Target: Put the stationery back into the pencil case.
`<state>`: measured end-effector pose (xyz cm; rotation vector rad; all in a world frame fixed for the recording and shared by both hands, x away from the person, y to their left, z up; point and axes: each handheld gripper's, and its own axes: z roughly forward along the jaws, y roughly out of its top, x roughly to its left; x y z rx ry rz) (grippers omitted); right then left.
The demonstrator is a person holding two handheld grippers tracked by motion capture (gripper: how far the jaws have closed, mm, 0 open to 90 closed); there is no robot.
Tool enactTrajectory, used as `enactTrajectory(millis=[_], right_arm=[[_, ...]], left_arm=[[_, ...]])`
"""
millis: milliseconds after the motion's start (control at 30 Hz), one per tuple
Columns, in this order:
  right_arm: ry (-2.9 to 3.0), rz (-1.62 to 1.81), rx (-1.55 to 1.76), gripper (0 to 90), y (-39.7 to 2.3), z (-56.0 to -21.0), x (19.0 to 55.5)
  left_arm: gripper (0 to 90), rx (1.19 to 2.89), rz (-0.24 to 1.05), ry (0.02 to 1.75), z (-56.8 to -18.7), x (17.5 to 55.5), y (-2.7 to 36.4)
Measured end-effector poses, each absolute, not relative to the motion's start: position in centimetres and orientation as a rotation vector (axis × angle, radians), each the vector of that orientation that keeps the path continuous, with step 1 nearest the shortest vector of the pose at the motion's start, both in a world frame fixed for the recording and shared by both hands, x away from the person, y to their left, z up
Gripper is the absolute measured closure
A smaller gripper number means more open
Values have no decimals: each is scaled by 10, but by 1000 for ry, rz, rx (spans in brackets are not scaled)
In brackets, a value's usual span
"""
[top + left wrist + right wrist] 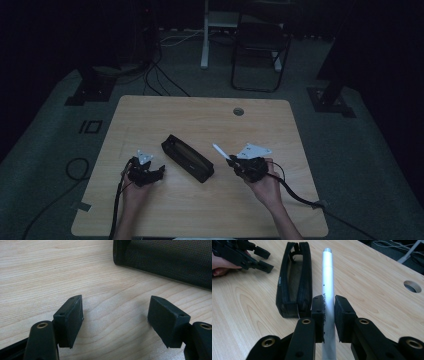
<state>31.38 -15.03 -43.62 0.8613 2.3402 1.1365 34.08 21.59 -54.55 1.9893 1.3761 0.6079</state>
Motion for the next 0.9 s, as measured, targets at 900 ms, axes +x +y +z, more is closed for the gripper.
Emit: enactTrajectory(millis=[900], right_arm=[[2331, 1222, 847, 785, -134, -432, 318]], left_arm=[[293, 1988, 607, 1377, -545, 341, 216]])
